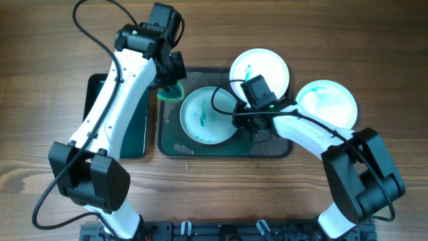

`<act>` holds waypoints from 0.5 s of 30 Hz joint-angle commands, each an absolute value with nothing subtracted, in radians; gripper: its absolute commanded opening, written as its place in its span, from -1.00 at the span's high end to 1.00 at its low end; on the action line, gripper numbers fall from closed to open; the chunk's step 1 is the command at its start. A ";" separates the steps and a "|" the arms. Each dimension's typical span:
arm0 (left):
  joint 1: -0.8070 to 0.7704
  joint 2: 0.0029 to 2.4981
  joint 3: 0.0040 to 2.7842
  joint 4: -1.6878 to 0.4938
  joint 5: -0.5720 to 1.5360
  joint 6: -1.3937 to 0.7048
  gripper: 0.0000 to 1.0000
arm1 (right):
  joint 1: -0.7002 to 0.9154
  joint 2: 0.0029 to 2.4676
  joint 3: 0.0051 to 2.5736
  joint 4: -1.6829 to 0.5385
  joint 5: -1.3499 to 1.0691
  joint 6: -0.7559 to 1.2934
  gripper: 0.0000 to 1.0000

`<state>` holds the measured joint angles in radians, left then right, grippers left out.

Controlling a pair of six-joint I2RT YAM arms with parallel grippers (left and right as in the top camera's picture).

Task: Clean dirty plates on tray and stack at the side
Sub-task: 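Scrub the held plate with the sponge in the left gripper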

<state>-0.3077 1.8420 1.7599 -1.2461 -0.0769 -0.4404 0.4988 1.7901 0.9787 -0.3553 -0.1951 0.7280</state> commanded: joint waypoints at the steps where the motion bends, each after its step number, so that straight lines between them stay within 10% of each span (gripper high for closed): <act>1: -0.311 1.846 1.765 -1.246 -0.031 -0.453 0.92 | 0.481 1.819 1.015 -0.368 -0.224 0.628 0.48; 8: -0.311 1.846 1.637 -1.179 0.046 -0.452 0.92 | 0.470 1.882 1.015 -0.303 -0.316 0.551 0.92; 15: -0.347 1.847 1.311 -0.846 0.141 -0.454 0.92 | 0.470 1.882 1.015 -0.303 -0.342 0.547 0.91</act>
